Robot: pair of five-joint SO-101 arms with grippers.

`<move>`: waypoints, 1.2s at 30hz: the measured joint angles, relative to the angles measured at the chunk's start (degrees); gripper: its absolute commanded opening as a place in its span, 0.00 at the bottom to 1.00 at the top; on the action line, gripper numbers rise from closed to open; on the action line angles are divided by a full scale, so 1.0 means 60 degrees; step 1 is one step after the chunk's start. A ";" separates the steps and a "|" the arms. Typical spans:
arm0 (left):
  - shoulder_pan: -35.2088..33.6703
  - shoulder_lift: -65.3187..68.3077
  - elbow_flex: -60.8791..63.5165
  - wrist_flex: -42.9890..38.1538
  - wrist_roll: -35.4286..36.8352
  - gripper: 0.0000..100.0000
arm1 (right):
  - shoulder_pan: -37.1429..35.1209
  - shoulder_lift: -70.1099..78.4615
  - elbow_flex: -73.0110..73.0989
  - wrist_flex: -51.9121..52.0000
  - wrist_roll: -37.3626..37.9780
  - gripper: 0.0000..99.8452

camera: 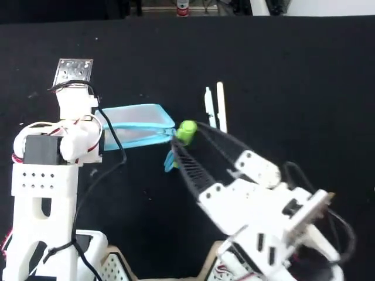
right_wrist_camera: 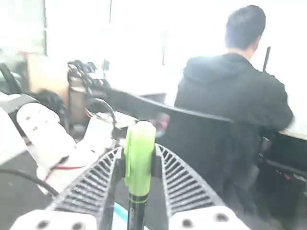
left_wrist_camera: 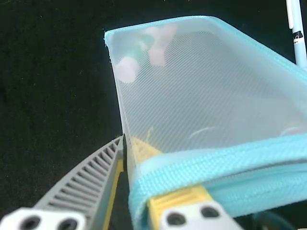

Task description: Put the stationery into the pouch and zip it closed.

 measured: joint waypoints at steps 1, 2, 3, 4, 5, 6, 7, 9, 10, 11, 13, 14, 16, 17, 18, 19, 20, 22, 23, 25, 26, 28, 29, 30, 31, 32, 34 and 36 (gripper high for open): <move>0.0000 0.0000 0.0000 0.0000 0.0000 0.03 | -0.0161 0.0000 0.0352 -0.0542 -0.0015 0.01; 0.0000 0.0000 0.0000 0.0000 0.0000 0.03 | -0.0278 0.0000 0.0718 -0.1070 -0.0015 0.01; 0.0000 0.0000 0.0000 0.0000 0.0000 0.03 | -0.0366 0.0000 0.1070 -0.1626 -0.0015 0.01; 0.0000 0.0000 0.0000 0.0000 0.0000 0.03 | -0.0410 0.0000 0.1421 -0.2168 -0.0015 0.01; 0.0000 0.0000 0.0000 0.0000 0.0000 0.03 | -0.0440 0.0029 0.1700 -0.2667 -0.0015 0.01; 0.0000 0.0000 0.0000 0.0000 0.0000 0.03 | -0.0440 0.0073 0.1919 -0.3150 -0.0015 0.01; 0.0000 0.0000 0.0000 0.0000 0.0000 0.03 | -0.0440 0.0073 0.2139 -0.3575 -0.0015 0.01; 0.0000 0.0000 0.0000 0.0000 0.0000 0.03 | -0.0469 0.0073 0.2432 -0.4220 -0.0015 0.01; 0.0000 0.0000 0.0000 0.0000 0.0000 0.03 | -0.0484 0.0073 0.2579 -0.4469 -0.0015 0.01; 0.0000 0.0000 0.0000 0.0000 0.0000 0.03 | -0.0498 0.0059 0.2711 -0.4718 -0.0015 0.01; 0.0000 0.0000 0.0000 0.0000 0.0000 0.03 | -0.0498 0.0029 0.3033 -0.5143 -0.0015 0.01; 0.0000 0.0000 0.0000 0.0000 0.0000 0.03 | -0.0498 0.0029 0.3223 -0.5363 -0.0015 0.01; 0.0000 0.0000 0.0000 0.0000 0.0000 0.03 | -0.0498 0.0044 0.3736 -0.5817 -0.0015 0.01; 0.0000 0.0000 0.0000 0.0000 0.0000 0.03 | -0.0498 0.0044 0.4000 -0.6066 -0.0015 0.01; 0.0000 0.0000 0.0000 0.0000 0.0000 0.03 | -0.0498 0.0044 0.4264 -0.6344 -0.0015 0.01; 0.0000 0.0000 0.0000 0.0000 0.0000 0.03 | -0.0498 0.0044 0.4469 -0.6637 -0.0015 0.01; 0.0000 0.0000 0.0000 0.0000 0.0000 0.03 | -0.0498 0.0044 0.4659 -0.6945 -0.0015 0.01; 0.0000 0.0000 0.0000 0.0000 0.0000 0.03 | -0.0498 0.0044 0.4864 -0.7473 -0.0015 0.01; 0.0000 0.0000 0.0000 0.0000 0.0000 0.03 | -0.0498 0.0044 0.4938 -0.7692 -0.0015 0.01; 0.0000 0.0000 0.0000 0.0000 0.0000 0.03 | -0.0498 0.0044 0.4982 -0.7883 -0.0015 0.01; 0.0000 0.0000 0.0000 0.0000 0.0000 0.03 | -0.0498 0.0044 0.4982 -0.7912 -0.0015 0.01; 0.0000 0.0000 0.0000 0.0000 0.0000 0.03 | -0.0498 0.0029 0.5084 -0.7971 -0.0015 0.01; 0.0000 0.0000 0.0000 0.0000 0.0000 0.03 | -0.0498 0.0044 0.5201 -0.7985 0.0000 0.01; 0.0000 0.0000 0.0000 0.0000 0.0000 0.03 | -0.0498 0.0044 0.5363 -0.7985 0.0103 0.01; 0.0000 0.0000 0.0000 0.0000 0.0000 0.03 | -0.0498 0.0044 0.5568 -0.7985 0.0322 0.01; 0.0000 0.0000 0.0000 0.0000 0.0000 0.03 | -0.0498 0.0044 0.5817 -0.8015 0.0601 0.01; 0.0000 0.0000 0.0000 0.0000 0.0000 0.03 | -0.0498 0.0044 0.6315 -0.8029 0.1260 0.01; 0.0000 0.0000 0.0000 0.0000 0.0000 0.03 | -0.0498 0.0059 0.6564 -0.8029 0.1802 0.01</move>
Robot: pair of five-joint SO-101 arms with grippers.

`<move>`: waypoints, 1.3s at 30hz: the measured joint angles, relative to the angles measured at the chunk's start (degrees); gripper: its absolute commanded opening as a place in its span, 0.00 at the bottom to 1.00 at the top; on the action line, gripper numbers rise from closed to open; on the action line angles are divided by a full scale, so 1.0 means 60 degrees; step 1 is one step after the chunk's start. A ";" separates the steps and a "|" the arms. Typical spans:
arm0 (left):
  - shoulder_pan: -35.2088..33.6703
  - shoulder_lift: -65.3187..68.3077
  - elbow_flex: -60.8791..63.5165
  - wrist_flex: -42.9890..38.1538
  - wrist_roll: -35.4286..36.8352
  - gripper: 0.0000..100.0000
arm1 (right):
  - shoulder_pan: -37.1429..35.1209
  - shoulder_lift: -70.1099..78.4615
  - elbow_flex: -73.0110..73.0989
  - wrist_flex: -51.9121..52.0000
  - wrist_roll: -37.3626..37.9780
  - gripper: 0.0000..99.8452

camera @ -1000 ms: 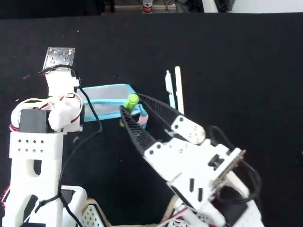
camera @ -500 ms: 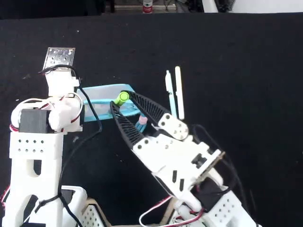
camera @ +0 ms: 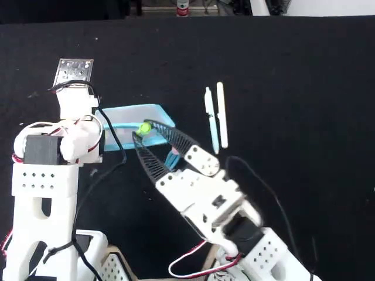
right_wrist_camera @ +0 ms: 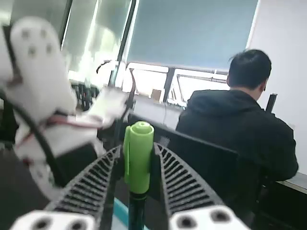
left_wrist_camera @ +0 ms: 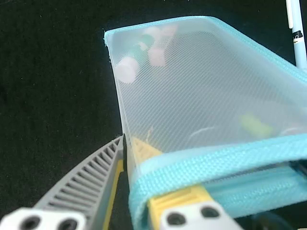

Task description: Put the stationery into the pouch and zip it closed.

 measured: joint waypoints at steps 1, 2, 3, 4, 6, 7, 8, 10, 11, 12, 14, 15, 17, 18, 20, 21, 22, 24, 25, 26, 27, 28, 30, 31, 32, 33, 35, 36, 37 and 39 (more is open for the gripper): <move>0.0000 0.0000 0.0000 0.0000 0.0000 0.03 | 0.0000 0.0000 0.0015 0.0000 0.0117 0.01; 0.0000 0.0000 0.0000 0.0000 0.0000 0.03 | 0.0000 0.0000 0.0015 0.0073 0.0176 0.02; 0.0000 0.0000 0.0000 0.0000 0.0000 0.03 | 0.0000 0.0000 0.0015 0.0308 0.0205 0.03; 0.0000 0.0000 0.0000 0.0000 0.0000 0.03 | 0.0000 0.0000 0.0015 0.0645 0.0234 0.06; 0.0000 0.0000 0.0000 0.0000 0.0000 0.03 | 0.0000 0.0000 -0.0234 0.1641 0.0205 0.12; 0.0000 0.0000 0.0000 0.0000 0.0000 0.03 | 0.0000 0.0000 -0.0542 0.2227 0.0059 0.14; 0.0000 0.0000 0.0000 0.0000 0.0000 0.03 | 0.0000 0.0000 -0.0908 0.2813 -0.0132 0.16; 0.0000 0.0000 0.0000 0.0000 0.0000 0.03 | 0.0000 0.0000 -0.1612 0.4015 -0.0513 0.16; 0.0000 0.0000 0.0000 0.0000 0.0000 0.03 | 0.0000 0.0000 -0.1963 0.4601 -0.0645 0.16; 0.0000 0.0000 0.0000 0.0000 0.0000 0.03 | 0.0000 0.0000 -0.2300 0.5143 -0.0689 0.16; 0.0000 0.0000 0.0000 0.0000 0.0000 0.03 | 0.0000 0.0000 -0.2916 0.6081 -0.0747 0.16; 0.0000 0.0000 0.0000 0.0000 0.0000 0.03 | 0.0000 0.0000 -0.3179 0.6432 -0.0762 0.16; 0.0000 0.0000 0.0000 0.0000 0.0000 0.03 | 0.0000 0.0000 -0.3590 0.6886 -0.0762 0.16; 0.0000 0.0000 0.0000 0.0000 0.0000 0.03 | 0.0000 0.0000 -0.3766 0.7004 -0.0762 0.16; 0.0000 0.0000 0.0000 0.0000 0.0000 0.03 | 0.0000 0.0000 -0.4117 0.7092 -0.0762 0.14; 0.0000 0.0000 0.0000 0.0000 0.0000 0.03 | 0.0000 -0.0015 -0.4278 0.7136 -0.0762 0.13; 0.0000 0.0000 0.0000 0.0000 0.0000 0.03 | 0.0000 -0.0015 -0.4425 0.7136 -0.0791 0.12; 0.0000 0.0000 0.0000 0.0000 0.0000 0.03 | 0.0264 -0.0044 -0.4601 0.7136 -0.0835 0.13; 0.0000 0.0000 0.0000 0.0000 0.0000 0.03 | 0.0527 -0.0132 -0.4601 0.7136 -0.0864 0.14; 0.0000 0.0000 0.0000 0.0000 0.0000 0.03 | 0.0821 -0.0132 -0.4601 0.7165 -0.0923 0.15; 0.0000 0.0000 0.0000 0.0000 0.0000 0.03 | 0.1055 -0.0132 -0.4601 0.7267 -0.1011 0.15; 0.0000 0.0000 0.0000 0.0000 0.0000 0.03 | 0.1348 -0.0132 -0.4601 0.7458 -0.1231 0.16; 0.0000 0.0000 0.0000 0.0000 0.0000 0.03 | 0.1919 -0.0132 -0.4601 0.7941 -0.1729 0.16; 0.0000 0.0000 0.0000 0.0000 0.0000 0.03 | 0.2139 -0.0132 -0.4645 0.8161 -0.1919 0.16; 0.0000 0.0000 0.0000 0.0000 0.0000 0.03 | 0.2286 -0.0088 -0.4733 0.8381 -0.2081 0.16; 0.0000 0.0000 0.0000 0.0000 0.0000 0.03 | 0.2374 -0.0059 -0.4821 0.8557 -0.2154 0.16; 0.0000 0.0000 0.0000 0.0000 0.0000 0.03 | 0.2403 0.0659 -0.5128 0.8835 -0.2212 0.16; 0.0000 0.0000 0.0000 0.0000 0.0000 0.03 | 0.2388 0.1084 -0.5245 0.8938 -0.2242 0.16; 0.0000 0.0000 0.0000 0.0000 0.0000 0.03 | 0.2388 0.1275 -0.5304 0.9011 -0.2271 0.16; 0.0000 0.0000 0.0000 0.0000 0.0000 0.03 | 0.2168 0.1451 -0.5509 0.9040 -0.2286 0.16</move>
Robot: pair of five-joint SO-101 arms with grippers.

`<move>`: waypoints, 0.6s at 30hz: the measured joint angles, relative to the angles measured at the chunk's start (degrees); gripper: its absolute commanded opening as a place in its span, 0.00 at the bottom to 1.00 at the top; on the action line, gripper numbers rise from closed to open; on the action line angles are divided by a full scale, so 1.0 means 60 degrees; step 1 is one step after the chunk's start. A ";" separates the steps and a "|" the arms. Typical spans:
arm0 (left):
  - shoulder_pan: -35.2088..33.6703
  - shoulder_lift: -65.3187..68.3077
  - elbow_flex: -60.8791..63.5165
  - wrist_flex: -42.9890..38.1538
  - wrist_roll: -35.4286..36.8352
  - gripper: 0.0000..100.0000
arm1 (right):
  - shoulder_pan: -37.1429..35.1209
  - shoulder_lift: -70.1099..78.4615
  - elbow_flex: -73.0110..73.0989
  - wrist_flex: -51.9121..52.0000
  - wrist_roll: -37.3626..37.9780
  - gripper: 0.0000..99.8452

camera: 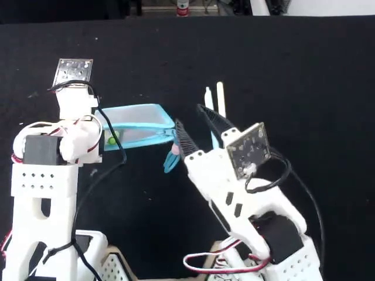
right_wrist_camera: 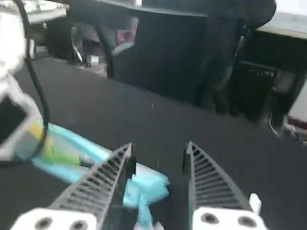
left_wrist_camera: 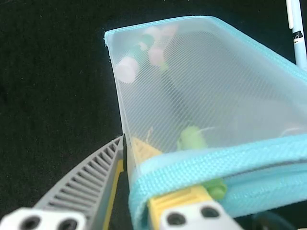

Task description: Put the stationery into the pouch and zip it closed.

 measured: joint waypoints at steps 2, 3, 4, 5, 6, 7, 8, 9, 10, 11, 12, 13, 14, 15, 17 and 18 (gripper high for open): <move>0.0000 0.0000 0.0000 0.0000 0.0000 0.03 | -0.0615 0.0015 -0.0103 0.0015 0.0000 0.16; 0.0000 0.0000 0.0000 0.0000 0.0000 0.03 | -0.1026 0.0000 -0.0103 0.0015 0.0000 0.16; 0.0000 0.0000 0.0000 0.0000 0.0000 0.03 | -0.1436 0.0015 -0.0103 0.0015 0.0073 0.16; 0.0000 0.0000 0.0000 0.0000 0.0000 0.03 | -0.1875 0.0044 -0.0103 0.0015 0.0249 0.16; 0.0000 0.0000 0.0000 0.0000 0.0000 0.03 | -0.2212 0.0044 -0.0059 0.0015 0.0469 0.16; 0.0000 0.0000 0.0000 0.0000 0.0000 0.03 | -0.2476 0.0117 0.0044 0.0015 0.0689 0.16; 0.0044 0.0000 0.0000 0.0000 0.0000 0.03 | -0.2623 0.0220 0.0161 0.0015 0.0864 0.16; 0.0190 0.0000 0.0000 -0.0029 0.0000 0.03 | -0.2681 0.0410 0.0322 0.0015 0.0967 0.16; 0.0352 0.0015 0.0000 -0.0073 0.0000 0.03 | -0.2696 0.0527 0.0484 -0.0015 0.1011 0.16; 0.0557 0.0015 0.0000 -0.0103 0.0015 0.03 | -0.2755 0.0630 0.0659 -0.0132 0.1026 0.16; 0.0806 0.0029 0.0000 -0.0103 0.0015 0.03 | -0.2813 0.0689 0.0821 -0.0278 0.1040 0.16; 0.1040 0.0073 0.0000 -0.0117 0.0029 0.03 | -0.2842 0.0777 0.0996 -0.0454 0.1055 0.16; 0.1231 0.0103 0.0000 -0.0147 0.0029 0.03 | -0.2842 0.0894 0.1172 -0.0630 0.1055 0.15; 0.1348 0.0117 0.0015 -0.0190 0.0029 0.03 | -0.2842 0.0982 0.1333 -0.0850 0.1055 0.13; 0.1421 0.0117 0.0073 -0.0220 0.0000 0.03 | -0.2828 0.1128 0.1538 -0.1231 0.1070 0.07; 0.1407 0.0117 0.0073 -0.0220 0.0000 0.03 | -0.2828 0.1216 0.1612 -0.1451 0.1084 0.04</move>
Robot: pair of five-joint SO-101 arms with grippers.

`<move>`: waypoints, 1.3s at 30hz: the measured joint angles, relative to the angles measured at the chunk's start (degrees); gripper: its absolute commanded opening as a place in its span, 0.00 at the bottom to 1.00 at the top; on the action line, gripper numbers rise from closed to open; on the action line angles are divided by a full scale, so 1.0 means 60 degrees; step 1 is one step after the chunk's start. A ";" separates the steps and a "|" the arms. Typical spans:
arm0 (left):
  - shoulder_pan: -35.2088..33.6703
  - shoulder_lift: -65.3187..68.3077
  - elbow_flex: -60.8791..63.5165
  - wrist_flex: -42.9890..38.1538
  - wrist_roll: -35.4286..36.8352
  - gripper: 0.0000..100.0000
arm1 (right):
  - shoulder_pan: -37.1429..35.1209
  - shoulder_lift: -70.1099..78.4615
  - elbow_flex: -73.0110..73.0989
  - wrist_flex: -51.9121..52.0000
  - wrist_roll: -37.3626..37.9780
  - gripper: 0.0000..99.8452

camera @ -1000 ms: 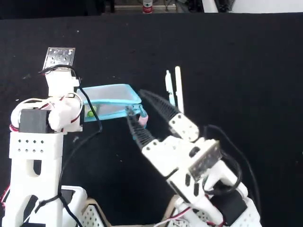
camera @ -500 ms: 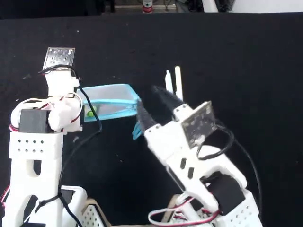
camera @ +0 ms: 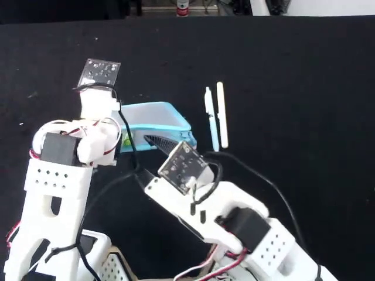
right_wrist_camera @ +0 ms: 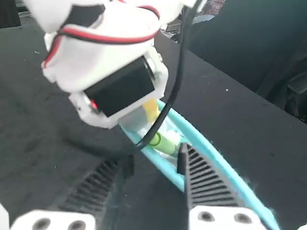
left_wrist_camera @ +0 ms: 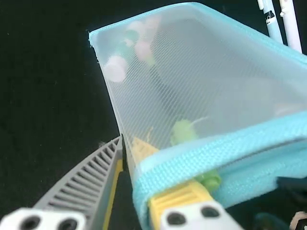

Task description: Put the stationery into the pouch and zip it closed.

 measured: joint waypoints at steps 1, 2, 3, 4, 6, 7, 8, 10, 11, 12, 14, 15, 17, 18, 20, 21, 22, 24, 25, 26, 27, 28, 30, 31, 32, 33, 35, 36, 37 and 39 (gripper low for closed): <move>0.0000 0.0000 0.0000 0.0000 0.0000 0.03 | 0.0000 0.0073 0.0073 -0.0205 0.0000 0.02; 0.0000 0.0000 0.0000 0.0000 0.0000 0.03 | 0.0000 0.0132 0.0117 -0.0440 0.0000 0.01; 0.0000 0.0000 0.0000 0.0000 0.0000 0.03 | 0.0000 0.0205 0.0190 -0.0718 0.0000 0.01; 0.0000 0.0000 0.0000 0.0000 0.0000 0.03 | 0.0000 0.0264 0.0249 -0.1011 0.0000 0.02; 0.0000 0.0000 0.0000 0.0000 0.0015 0.03 | 0.0000 0.0484 0.0264 -0.1363 0.0000 0.05; 0.0000 0.0000 0.0000 0.0000 0.0015 0.03 | 0.0000 0.0601 0.0264 -0.1436 -0.0044 0.07; -0.0059 0.0000 0.0000 0.0029 0.0000 0.03 | 0.0000 0.0747 0.0264 -0.1495 -0.0220 0.09; -0.0220 -0.0029 0.0000 0.0132 0.0000 0.03 | 0.0000 0.1026 0.0264 -0.1568 -0.0674 0.12; -0.0278 -0.0044 0.0000 0.0147 0.0000 0.03 | 0.0000 0.1201 0.0264 -0.1582 -0.0864 0.12; -0.0322 -0.0059 0.0000 0.0161 0.0000 0.03 | 0.0000 0.1392 0.0264 -0.1582 -0.1011 0.12; -0.0337 -0.0029 0.0000 0.0161 0.0000 0.03 | -0.0044 0.1700 0.0234 -0.1670 -0.1128 0.12; -0.0337 -0.0015 0.0000 0.0161 -0.0015 0.03 | -0.0059 0.1875 0.0161 -0.1685 -0.1158 0.12; -0.0352 -0.0015 0.0000 0.0161 -0.0015 0.03 | -0.0059 0.2183 -0.0015 -0.1700 -0.1187 0.12; -0.0352 -0.0015 0.0000 0.0161 -0.0015 0.03 | -0.0059 0.2300 -0.0103 -0.1700 -0.1201 0.12; -0.0352 -0.0015 0.0000 0.0161 -0.0015 0.03 | 0.0029 0.2462 -0.0249 -0.1700 -0.1260 0.12; -0.0366 -0.0015 0.0000 0.0161 -0.0015 0.03 | 0.0044 0.2491 -0.0278 -0.1700 -0.1392 0.12; -0.0396 -0.0015 0.0000 0.0161 -0.0015 0.03 | 0.0059 0.2491 -0.0308 -0.1700 -0.1612 0.12; -0.0396 -0.0015 0.0000 0.0161 -0.0015 0.03 | 0.0059 0.2535 -0.0308 -0.1700 -0.1919 0.12; -0.0396 -0.0015 0.0000 0.0161 -0.0015 0.03 | 0.0059 0.2579 -0.0352 -0.1700 -0.1978 0.12; -0.0396 -0.0015 0.0000 0.0161 -0.0015 0.03 | 0.0059 0.2579 -0.0366 -0.1700 -0.1993 0.12; -0.0396 -0.0015 0.0000 0.0161 -0.0015 0.03 | 0.0147 0.2579 -0.0366 -0.1700 -0.2022 0.12; -0.0396 0.0000 0.0000 0.0161 0.0000 0.03 | 0.0264 0.2593 -0.0366 -0.1700 -0.2051 0.12; -0.0396 0.0000 0.0000 0.0147 0.0015 0.03 | 0.0527 0.2637 -0.0366 -0.1700 -0.2066 0.12; -0.0396 0.0015 -0.0015 0.0147 0.0029 0.03 | 0.0645 0.2637 -0.0381 -0.1670 -0.2051 0.12; -0.0381 0.0015 -0.0015 0.0147 0.0029 0.03 | 0.0747 0.2637 -0.0396 -0.1568 -0.2081 0.12; -0.0366 0.0015 -0.0015 0.0147 0.0029 0.03 | 0.0850 0.2637 -0.0484 -0.1407 -0.2110 0.12; -0.0366 0.0029 -0.0015 0.0147 0.0029 0.03 | 0.0894 0.2637 -0.0674 -0.1070 -0.2110 0.12; -0.0352 0.0029 -0.0015 0.0147 0.0029 0.03 | 0.0894 0.2637 -0.0762 -0.0908 -0.2110 0.12; -0.0337 0.0029 -0.0015 0.0147 0.0029 0.03 | 0.0894 0.2637 -0.0864 -0.0762 -0.2110 0.12; -0.0337 0.0029 -0.0015 0.0147 0.0029 0.03 | 0.0894 0.2652 -0.1040 -0.0571 -0.2110 0.12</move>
